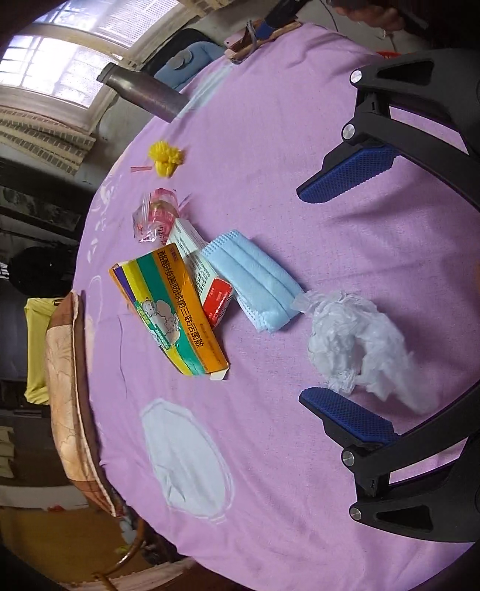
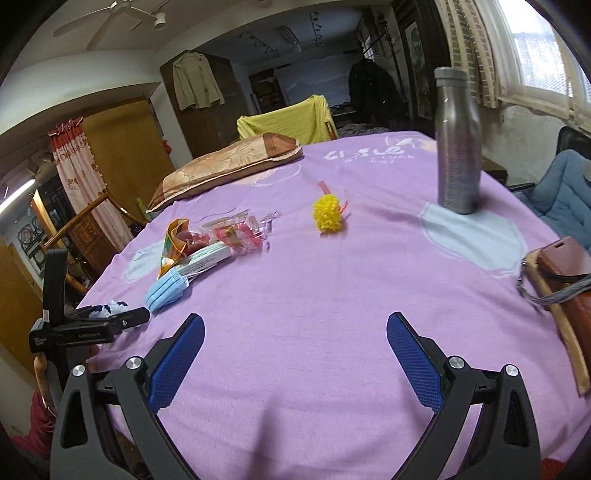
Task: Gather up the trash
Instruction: 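Grasp the white plastic bag with the left tool while the right tool grasps the blue mask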
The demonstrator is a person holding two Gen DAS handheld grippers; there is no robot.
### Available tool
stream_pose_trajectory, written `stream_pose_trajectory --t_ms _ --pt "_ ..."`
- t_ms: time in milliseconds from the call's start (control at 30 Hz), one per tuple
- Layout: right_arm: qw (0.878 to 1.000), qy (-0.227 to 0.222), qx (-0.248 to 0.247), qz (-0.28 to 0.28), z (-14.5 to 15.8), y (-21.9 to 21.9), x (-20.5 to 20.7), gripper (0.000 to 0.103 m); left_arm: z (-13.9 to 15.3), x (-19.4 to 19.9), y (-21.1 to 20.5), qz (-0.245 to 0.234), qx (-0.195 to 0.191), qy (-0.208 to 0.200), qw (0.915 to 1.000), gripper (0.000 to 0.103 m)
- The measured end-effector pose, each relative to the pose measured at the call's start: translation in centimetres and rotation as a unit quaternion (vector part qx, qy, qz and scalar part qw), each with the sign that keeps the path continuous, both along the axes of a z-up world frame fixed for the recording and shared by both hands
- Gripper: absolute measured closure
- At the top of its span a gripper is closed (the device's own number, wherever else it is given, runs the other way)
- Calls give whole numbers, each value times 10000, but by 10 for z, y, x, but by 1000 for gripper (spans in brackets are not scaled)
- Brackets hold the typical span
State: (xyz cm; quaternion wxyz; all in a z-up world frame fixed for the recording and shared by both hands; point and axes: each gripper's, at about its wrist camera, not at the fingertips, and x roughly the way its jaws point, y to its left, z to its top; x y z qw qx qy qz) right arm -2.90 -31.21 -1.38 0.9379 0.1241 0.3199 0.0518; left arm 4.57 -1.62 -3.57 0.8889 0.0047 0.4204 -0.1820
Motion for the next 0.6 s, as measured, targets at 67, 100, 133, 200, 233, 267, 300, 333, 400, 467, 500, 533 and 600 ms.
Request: stream_pose_trajectory --t_ms 67,100,133,200,233,267,300,333,400,467,500,533,600 --pt "10000 44 16 37 -3 1 5 6 4 4 -3 -67 23 27 10000 7" --pt "10000 61 16 44 -4 1 7 6 7 7 -7 -128 105 -9 9999 7" --pt "10000 81 17 52 -5 2 8 6 9 10 -11 -173 222 -61 9996 7" --pt "9999 89 21 48 -5 1 10 6 8 19 -21 -285 445 -72 9986 7" --pt "9999 89 27 45 -5 1 10 6 6 25 -26 -333 587 -32 9977 7" --pt "9999 88 37 41 -6 1 10 6 4 29 -28 -346 669 5 9972 7" --pt "9999 92 43 39 -6 0 10 6 0 34 -31 -345 765 60 9965 7" --pt "9999 107 52 30 -6 0 11 6 -3 37 -31 -344 802 113 9961 7" --pt "9999 120 74 34 -8 -2 12 6 -7 40 -28 -392 713 303 9962 7" --pt "9999 131 90 46 -9 -2 12 6 -5 37 -22 -459 530 337 9970 7" --pt "9998 142 92 55 -10 -2 13 6 -4 34 -19 -452 538 329 9970 7" --pt "9998 150 97 62 -11 -3 14 6 -4 30 -14 -444 580 291 9969 7" --pt "9997 183 121 94 -14 -2 15 6 -4 24 -8 -391 660 215 9968 7"
